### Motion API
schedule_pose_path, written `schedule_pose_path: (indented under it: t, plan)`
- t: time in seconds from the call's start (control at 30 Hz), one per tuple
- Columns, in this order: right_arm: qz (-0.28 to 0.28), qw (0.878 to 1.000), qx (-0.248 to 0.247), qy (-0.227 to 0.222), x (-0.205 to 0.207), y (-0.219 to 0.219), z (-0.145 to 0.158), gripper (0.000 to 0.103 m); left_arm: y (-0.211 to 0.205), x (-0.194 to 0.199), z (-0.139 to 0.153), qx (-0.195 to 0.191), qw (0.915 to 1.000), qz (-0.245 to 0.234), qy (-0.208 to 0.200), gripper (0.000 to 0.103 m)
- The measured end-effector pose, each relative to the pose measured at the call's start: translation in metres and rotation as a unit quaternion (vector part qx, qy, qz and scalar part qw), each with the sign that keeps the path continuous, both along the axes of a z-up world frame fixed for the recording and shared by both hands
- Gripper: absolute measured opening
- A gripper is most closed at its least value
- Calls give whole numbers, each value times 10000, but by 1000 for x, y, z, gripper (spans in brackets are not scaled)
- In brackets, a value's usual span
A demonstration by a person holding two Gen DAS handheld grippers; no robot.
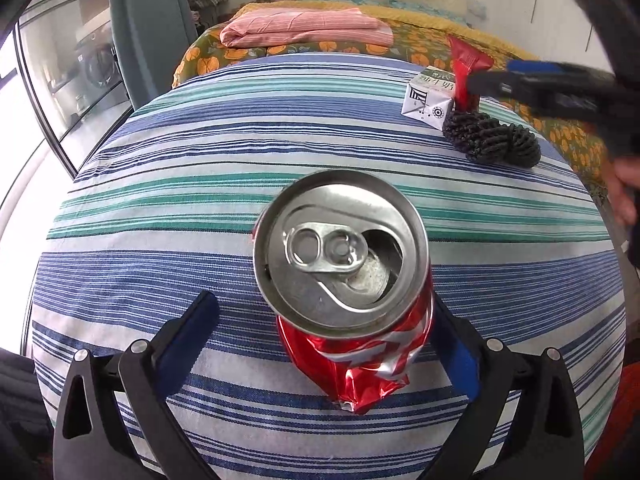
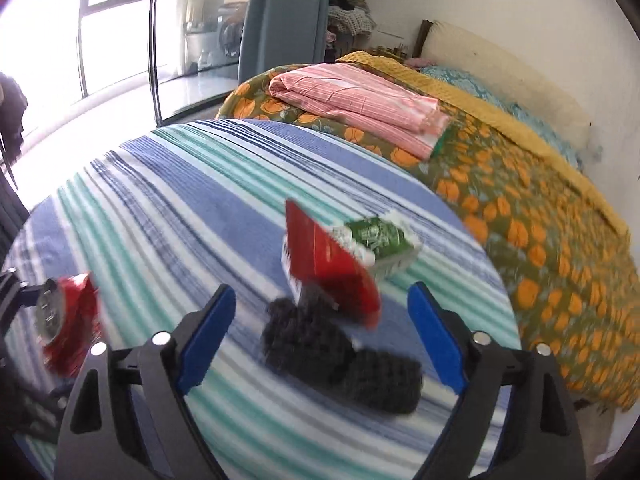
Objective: Collect trash
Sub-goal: 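Grasp the crushed red can with the left tool while the right tool reaches the red wrapper, then grasp the red snack wrapper with the right tool and lift it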
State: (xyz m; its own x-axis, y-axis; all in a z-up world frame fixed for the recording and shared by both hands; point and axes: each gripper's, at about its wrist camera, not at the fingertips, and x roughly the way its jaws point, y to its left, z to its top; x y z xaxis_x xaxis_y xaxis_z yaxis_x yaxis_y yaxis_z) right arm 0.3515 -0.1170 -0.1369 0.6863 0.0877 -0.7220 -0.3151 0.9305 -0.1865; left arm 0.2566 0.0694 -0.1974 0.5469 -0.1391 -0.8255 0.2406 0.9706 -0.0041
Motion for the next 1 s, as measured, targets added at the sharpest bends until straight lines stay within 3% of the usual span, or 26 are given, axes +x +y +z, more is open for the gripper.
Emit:
schedule_pose_path:
  t: [0.03,0.07,0.13,0.23,0.37,0.47,0.57,0.7,0.77,0.93,1.0]
  plan:
    - [-19,10000,-34,-12,7,3,0,74,0,0,0,-10,10000,3,0,98]
    - [-49,10000,-53,-10,13,5,-1,55,0,0,0,-13,10000,5,0,98]
    - [-163,9998,-31,79,24,3,0,31,0,1,0,-11,10000,7,1,98]
    - [-308,9993,170,-112,21,-5,18,15,0,1,0,-10,10000,7,0,98]
    - [-285,9939,980,-424,-7,-22,58,15,0,1,-1,-9,10000,7,0,98]
    - [-93,9863,1575,-476,-37,-31,72,15,0,1,-1,-6,10000,7,0,98]
    - [-56,9818,1868,-323,-71,-40,52,15,0,1,-1,5,10000,14,-2,98]
    - [-28,9844,1760,-77,-125,-44,6,15,0,1,-1,9,10000,14,-3,98]
    - [-50,9855,1691,-154,-157,-47,-3,15,0,1,-1,11,10000,11,-2,98]
    - [-217,9861,1626,276,-195,-52,-28,18,-1,1,-1,13,10000,13,-3,97]
    - [-271,9869,1529,441,-204,-55,-37,37,-1,1,-1,14,10000,14,-2,97]
